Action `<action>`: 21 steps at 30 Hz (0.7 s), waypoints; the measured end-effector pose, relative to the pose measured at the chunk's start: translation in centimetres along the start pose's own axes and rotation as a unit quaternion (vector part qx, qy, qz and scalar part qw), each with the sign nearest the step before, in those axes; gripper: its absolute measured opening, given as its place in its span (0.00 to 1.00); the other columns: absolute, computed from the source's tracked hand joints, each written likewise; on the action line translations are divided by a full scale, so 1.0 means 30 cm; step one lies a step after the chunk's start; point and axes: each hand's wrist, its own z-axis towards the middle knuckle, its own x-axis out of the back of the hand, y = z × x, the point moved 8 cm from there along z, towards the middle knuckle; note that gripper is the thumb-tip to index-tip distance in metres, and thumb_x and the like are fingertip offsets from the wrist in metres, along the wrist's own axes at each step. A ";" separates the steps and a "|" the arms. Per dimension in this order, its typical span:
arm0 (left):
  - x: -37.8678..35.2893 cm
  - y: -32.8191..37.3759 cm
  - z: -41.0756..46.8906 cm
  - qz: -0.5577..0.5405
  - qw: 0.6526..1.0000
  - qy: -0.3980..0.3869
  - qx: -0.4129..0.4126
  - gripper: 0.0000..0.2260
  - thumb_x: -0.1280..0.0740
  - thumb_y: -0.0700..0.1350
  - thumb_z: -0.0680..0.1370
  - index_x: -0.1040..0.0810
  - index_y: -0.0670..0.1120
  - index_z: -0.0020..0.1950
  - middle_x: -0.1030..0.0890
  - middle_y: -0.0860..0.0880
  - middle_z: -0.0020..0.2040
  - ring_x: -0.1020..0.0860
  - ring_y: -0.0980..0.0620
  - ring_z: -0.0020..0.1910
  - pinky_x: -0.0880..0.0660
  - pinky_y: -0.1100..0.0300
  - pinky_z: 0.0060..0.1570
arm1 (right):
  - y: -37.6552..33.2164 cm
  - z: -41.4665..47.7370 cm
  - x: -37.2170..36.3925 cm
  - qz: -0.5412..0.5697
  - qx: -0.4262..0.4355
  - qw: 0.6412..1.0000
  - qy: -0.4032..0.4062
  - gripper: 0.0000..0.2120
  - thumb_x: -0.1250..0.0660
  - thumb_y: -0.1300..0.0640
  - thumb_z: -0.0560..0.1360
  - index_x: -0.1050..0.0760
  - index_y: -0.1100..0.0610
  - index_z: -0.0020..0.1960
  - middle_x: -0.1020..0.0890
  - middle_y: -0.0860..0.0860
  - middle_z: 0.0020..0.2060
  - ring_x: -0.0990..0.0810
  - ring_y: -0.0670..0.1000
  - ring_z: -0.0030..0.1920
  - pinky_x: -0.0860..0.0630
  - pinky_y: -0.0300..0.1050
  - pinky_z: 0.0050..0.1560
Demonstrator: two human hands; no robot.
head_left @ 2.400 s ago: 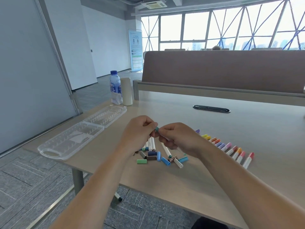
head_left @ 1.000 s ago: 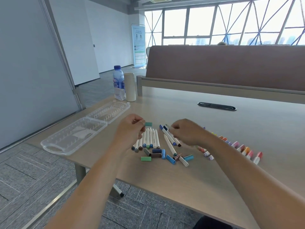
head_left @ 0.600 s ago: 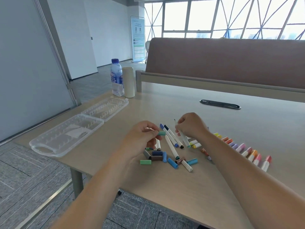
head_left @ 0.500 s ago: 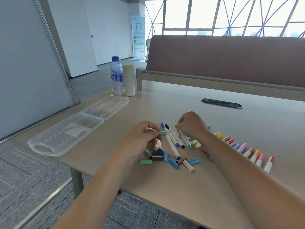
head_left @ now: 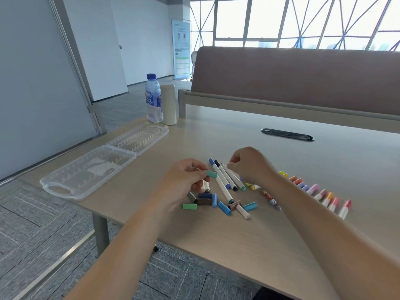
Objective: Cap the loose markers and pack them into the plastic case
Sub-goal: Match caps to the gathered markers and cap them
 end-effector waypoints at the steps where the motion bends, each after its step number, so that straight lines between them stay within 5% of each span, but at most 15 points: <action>1: 0.004 0.002 -0.003 -0.005 1.000 0.005 -0.001 0.06 0.34 0.34 0.78 0.19 0.42 0.47 0.16 0.46 0.36 0.25 0.51 0.32 0.24 0.56 0.35 | -0.016 -0.014 -0.005 -0.007 0.011 1.000 -0.015 0.08 0.34 0.53 0.79 0.21 0.54 0.43 0.18 0.51 0.39 0.21 0.51 0.41 0.30 0.40 0.35; 9: 0.036 0.039 -0.057 -0.024 0.999 0.035 -0.011 0.06 0.36 0.34 0.79 0.21 0.42 0.47 0.18 0.46 0.36 0.27 0.54 0.27 0.30 0.66 0.24 | -0.083 -0.081 -0.066 -0.154 0.004 0.987 -0.049 0.18 0.26 0.42 0.71 0.27 0.54 0.36 0.23 0.50 0.34 0.22 0.52 0.41 0.28 0.44 0.40; 13: 0.058 0.036 -0.059 -0.027 0.999 0.036 -0.014 0.06 0.35 0.35 0.79 0.21 0.43 0.47 0.18 0.46 0.36 0.27 0.52 0.27 0.30 0.59 0.30 | -0.086 -0.107 -0.084 -0.188 -0.021 0.980 -0.063 0.17 0.27 0.48 0.72 0.32 0.53 0.35 0.23 0.50 0.35 0.24 0.52 0.39 0.30 0.43 0.38; 17: 0.084 0.029 -0.062 -0.029 0.998 0.051 -0.010 0.05 0.35 0.36 0.79 0.20 0.43 0.48 0.18 0.47 0.35 0.26 0.51 0.28 0.31 0.52 0.38 | -0.080 -0.114 -0.099 -0.131 -0.037 0.988 -0.078 0.11 0.31 0.56 0.71 0.30 0.56 0.34 0.25 0.51 0.33 0.26 0.52 0.35 0.31 0.42 0.35; 21: 0.114 0.051 -0.064 -0.077 0.994 0.073 -0.018 0.06 0.36 0.32 0.79 0.21 0.39 0.48 0.20 0.45 0.35 0.27 0.53 0.28 0.27 0.59 0.32 | -0.093 -0.114 -0.053 0.090 -0.007 0.994 -0.067 0.12 0.31 0.55 0.73 0.20 0.66 0.41 0.24 0.56 0.32 0.27 0.50 0.33 0.32 0.42 0.33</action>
